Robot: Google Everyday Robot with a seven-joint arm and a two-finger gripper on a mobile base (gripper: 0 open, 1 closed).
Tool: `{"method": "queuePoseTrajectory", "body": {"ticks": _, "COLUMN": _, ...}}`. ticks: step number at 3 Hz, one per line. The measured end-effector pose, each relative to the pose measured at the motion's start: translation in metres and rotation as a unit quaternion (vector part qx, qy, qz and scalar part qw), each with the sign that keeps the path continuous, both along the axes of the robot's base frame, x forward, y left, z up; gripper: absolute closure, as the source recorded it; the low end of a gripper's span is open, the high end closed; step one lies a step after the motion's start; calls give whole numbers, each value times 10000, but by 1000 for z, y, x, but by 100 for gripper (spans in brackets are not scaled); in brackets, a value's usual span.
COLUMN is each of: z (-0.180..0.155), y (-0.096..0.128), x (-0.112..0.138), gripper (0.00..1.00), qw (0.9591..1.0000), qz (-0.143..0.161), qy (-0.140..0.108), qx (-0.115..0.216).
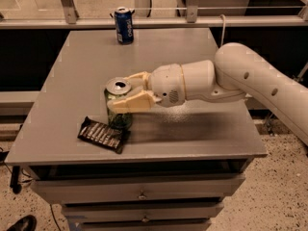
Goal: Move green can near rxbar chocolate
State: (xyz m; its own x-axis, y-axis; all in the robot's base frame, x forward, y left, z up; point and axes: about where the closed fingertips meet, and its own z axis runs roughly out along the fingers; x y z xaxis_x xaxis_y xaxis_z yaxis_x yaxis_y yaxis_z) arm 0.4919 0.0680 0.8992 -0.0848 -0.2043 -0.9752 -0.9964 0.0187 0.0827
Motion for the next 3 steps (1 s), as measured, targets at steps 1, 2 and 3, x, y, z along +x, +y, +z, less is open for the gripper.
{"method": "queuePoseTrajectory", "body": {"ticks": 1, "z": -7, "y": 1, "x": 0, "gripper": 85, "qw": 9999, "qz": 50, "qy": -68, "qx": -62}}
{"method": "queuePoseTrajectory", "body": {"ticks": 2, "z": -4, "y": 1, "x": 0, "gripper": 61, "qw": 9999, "qz": 51, "qy": -68, "qx": -62}}
{"method": "queuePoseTrajectory", "body": {"ticks": 3, "z": -3, "y": 1, "x": 0, "gripper": 38, "qw": 9999, "qz": 51, "qy": -68, "qx": -62}}
